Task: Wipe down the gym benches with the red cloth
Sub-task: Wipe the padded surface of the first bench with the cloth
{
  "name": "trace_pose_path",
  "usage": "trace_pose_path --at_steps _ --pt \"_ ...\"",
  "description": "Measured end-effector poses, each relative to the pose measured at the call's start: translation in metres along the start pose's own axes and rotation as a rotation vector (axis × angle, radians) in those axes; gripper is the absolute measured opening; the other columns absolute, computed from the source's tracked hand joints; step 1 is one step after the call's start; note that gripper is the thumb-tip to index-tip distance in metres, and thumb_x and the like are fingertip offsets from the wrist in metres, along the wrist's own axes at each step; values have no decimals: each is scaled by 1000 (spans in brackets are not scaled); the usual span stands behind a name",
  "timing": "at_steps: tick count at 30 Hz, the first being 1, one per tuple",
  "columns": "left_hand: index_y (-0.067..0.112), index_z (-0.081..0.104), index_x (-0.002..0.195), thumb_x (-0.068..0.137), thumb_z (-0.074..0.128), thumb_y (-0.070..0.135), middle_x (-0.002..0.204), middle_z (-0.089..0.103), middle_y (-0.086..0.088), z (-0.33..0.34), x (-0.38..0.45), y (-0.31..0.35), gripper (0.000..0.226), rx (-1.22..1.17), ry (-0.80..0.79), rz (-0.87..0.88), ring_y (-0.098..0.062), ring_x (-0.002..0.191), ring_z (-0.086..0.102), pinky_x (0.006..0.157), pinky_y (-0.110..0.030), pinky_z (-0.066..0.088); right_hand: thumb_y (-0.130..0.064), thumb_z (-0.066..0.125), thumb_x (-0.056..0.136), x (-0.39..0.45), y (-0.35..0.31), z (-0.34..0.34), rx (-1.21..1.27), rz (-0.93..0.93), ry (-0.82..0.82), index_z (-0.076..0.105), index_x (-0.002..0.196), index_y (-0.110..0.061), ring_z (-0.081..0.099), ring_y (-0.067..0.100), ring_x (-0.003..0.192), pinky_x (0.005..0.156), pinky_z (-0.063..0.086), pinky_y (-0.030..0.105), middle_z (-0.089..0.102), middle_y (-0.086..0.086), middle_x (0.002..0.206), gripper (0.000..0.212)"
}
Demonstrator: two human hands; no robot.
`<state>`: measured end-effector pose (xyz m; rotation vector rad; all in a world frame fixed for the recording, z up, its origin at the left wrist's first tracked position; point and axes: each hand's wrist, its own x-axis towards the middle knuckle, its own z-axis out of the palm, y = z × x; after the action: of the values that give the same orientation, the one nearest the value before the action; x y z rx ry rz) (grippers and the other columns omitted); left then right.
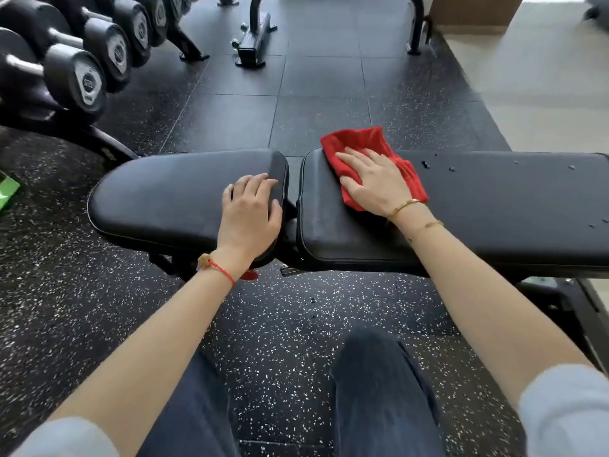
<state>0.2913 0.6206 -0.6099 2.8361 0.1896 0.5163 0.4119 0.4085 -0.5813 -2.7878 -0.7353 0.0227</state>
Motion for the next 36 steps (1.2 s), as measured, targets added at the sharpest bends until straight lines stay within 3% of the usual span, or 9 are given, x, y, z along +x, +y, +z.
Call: trace_pose_path --at_steps 4,10,15,18,24,29,33,36 --pt "15 58 128 93 50 23 141 55 -1 0 -1 1 37 -2 15 -4 -24 135 43 116 -48 28 -40 37 99 23 -23 6 26 -41 -47 30 150 -37 13 21 149 122 3 40 20 -13 160 51" --pt "15 61 125 91 51 21 139 57 0 -1 0 3 35 -11 35 -17 -23 133 47 115 -46 30 -42 41 97 -48 -11 7 36 -241 -9 33 147 -41 18 18 148 122 7 39 27 -17 158 50" --pt "16 62 123 91 51 21 137 59 0 1 0 2 35 -15 49 -18 -22 132 48 115 -46 32 -39 44 97 -62 50 -9 8 -71 38 32 149 -37 19 21 148 122 7 38 28 -11 158 54" --pt "18 64 119 89 51 23 133 62 2 2 2 5 34 -6 72 -20 -20 130 49 112 -46 33 -36 40 98 -34 53 -12 -9 40 34 29 151 -33 17 24 148 121 6 39 22 -8 161 54" --pt "15 68 113 88 51 20 124 67 -2 4 2 6 31 16 140 -9 -24 126 52 111 -45 34 -34 38 98 -36 10 2 11 -134 2 27 152 -32 17 23 149 122 5 39 21 -10 161 55" --pt "15 68 113 91 50 19 124 67 -1 2 -1 7 29 49 137 15 -24 123 55 110 -43 34 -36 46 95 -74 39 -8 34 -231 14 31 150 -35 21 18 148 122 9 37 28 -10 158 56" --pt "15 66 117 94 48 21 127 66 -2 1 -2 12 30 115 123 55 -25 123 55 110 -43 31 -35 49 95 -63 77 -18 19 -114 35 33 150 -29 24 21 146 121 13 39 30 -5 158 57" --pt "16 66 118 94 49 22 126 65 -1 -3 0 27 30 51 127 52 -24 122 56 110 -44 33 -32 42 97 -35 68 -16 -19 5 60 28 152 -24 23 23 146 121 11 38 25 -4 160 57"
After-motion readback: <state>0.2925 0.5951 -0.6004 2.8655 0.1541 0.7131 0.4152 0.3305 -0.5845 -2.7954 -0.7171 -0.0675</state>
